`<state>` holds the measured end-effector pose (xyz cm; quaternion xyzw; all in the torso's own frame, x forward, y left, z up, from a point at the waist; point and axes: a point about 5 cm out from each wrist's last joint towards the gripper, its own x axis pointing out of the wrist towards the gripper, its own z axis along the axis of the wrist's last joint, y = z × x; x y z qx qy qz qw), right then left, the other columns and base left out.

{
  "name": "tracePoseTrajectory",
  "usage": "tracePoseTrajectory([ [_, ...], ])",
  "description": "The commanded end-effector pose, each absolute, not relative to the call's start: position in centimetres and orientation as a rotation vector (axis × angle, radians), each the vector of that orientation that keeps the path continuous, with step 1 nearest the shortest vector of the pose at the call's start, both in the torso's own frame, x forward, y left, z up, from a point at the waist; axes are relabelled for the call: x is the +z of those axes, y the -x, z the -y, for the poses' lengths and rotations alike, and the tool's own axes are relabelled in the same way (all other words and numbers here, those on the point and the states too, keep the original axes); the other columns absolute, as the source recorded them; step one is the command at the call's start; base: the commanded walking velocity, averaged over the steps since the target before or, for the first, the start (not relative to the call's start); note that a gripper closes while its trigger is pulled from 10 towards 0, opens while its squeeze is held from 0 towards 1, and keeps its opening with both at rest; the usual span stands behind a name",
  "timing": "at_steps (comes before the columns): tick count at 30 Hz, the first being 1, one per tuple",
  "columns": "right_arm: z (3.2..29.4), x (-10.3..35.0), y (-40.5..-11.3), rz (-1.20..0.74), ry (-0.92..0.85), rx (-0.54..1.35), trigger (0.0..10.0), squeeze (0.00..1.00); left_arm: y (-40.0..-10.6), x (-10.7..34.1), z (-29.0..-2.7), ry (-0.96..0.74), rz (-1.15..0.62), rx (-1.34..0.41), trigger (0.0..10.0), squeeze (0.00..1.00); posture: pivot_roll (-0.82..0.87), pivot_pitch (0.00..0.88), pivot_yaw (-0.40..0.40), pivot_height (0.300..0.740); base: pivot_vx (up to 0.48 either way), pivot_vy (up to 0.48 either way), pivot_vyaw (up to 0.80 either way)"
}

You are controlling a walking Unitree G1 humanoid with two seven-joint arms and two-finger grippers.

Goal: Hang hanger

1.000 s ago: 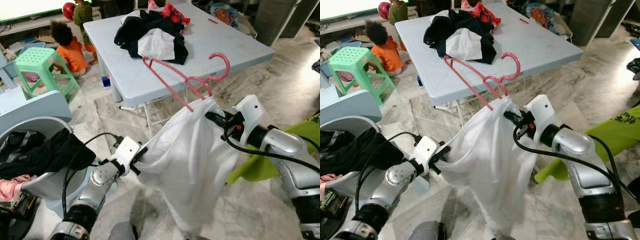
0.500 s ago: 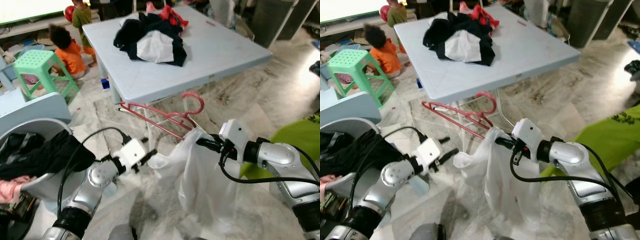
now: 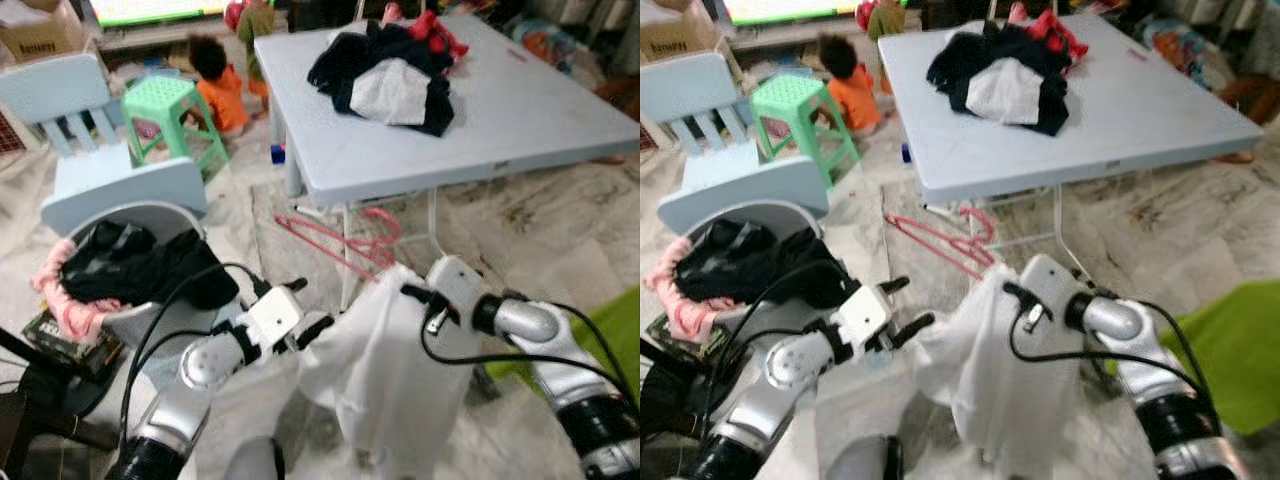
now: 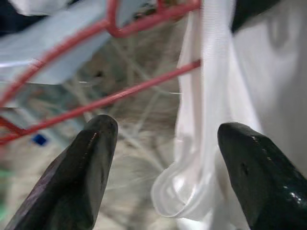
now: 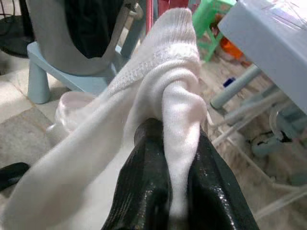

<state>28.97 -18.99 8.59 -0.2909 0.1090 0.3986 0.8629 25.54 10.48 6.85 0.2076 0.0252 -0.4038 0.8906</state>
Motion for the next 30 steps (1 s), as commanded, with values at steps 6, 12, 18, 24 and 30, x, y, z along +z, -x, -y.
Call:
tracePoseTrajectory([
  [6,20.0,8.0,-28.9,-0.261,0.703,0.874,10.0,0.0,-26.7,9.0,-10.9,-0.496,0.071,-0.765,10.0,0.0,0.01,0.0,0.015,0.74,0.0,0.0,0.0],
  [12,21.4,7.5,-28.5,-0.334,0.794,0.954,10.0,0.0,-26.7,9.0,-11.8,-0.544,0.05,-0.82,10.0,0.0,0.0,0.0,0.016,0.74,0.0,0.0,0.0],
  [18,22.3,7.9,-28.2,-0.37,0.835,1.054,10.0,0.0,-26.3,8.1,-12.5,-0.567,-0.006,-0.93,10.0,0.0,-0.01,0.0,0.018,0.74,0.0,0.0,0.0],
  [24,22.6,9.5,-27.7,-0.36,0.815,1.205,10.0,0.0,-25.5,6.8,-12.4,-0.513,-0.112,-1.101,10.0,0.0,-0.02,0.0,0.02,0.74,0.0,0.0,0.0],
  [30,22.9,10.3,-27.7,-0.368,0.805,1.271,10.0,0.0,-25.8,6.6,-11.9,-0.506,-0.118,-1.161,8.4,0.0,-0.03,0.0,0.024,0.74,0.0,0.0,0.0],
])
